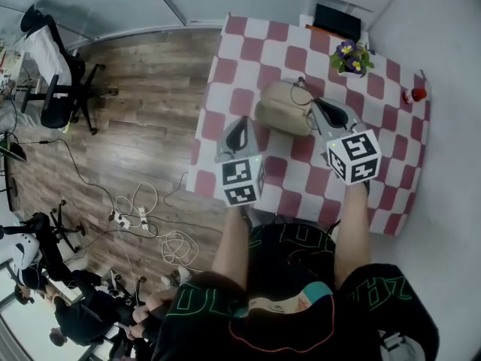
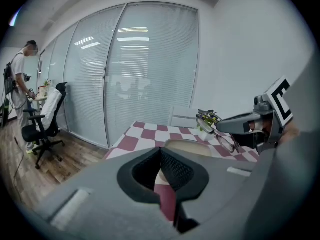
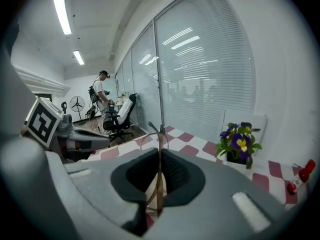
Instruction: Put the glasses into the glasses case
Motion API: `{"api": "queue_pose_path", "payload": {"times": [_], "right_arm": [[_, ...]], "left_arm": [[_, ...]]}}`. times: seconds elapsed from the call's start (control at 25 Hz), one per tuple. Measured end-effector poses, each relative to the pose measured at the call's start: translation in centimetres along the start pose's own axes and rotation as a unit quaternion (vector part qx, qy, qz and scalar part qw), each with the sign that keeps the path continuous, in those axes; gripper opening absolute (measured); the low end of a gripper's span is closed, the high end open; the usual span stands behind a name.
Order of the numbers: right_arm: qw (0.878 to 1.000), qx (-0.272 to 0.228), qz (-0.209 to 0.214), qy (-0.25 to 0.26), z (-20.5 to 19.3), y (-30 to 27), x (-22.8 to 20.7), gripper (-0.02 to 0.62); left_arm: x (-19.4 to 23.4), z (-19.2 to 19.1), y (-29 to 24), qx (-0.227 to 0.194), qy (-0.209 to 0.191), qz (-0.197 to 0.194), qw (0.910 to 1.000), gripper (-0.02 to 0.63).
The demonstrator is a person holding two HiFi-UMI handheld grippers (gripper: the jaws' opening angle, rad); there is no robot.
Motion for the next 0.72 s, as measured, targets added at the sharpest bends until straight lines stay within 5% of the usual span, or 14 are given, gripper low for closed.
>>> {"api": "queue_pose_path", "payload": {"times": [0.28, 0.72], "right_arm": [[0.992, 0.09, 0.066, 0.057, -2.9, -3.4, 1.6, 0.018], [0.971, 0.152, 0.148, 0.113, -5.5, -6.7, 3.9, 0.018]], "left_arm": [[1.1, -1.7, -0.6, 0.016, 0.011, 0.006, 0.9998, 0.01], [2.6, -2.4, -1.4, 0.024, 0.033, 0.022, 0.9989, 0.009]]}}
Point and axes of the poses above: the fingertips, and each gripper's own axes: y backward along the fingers, x to its left, z out of its top, the point moved 4 cm from there along y, backward along the fingers, and after that the axes turned 7 degrees about z, right-handed, at the moved point
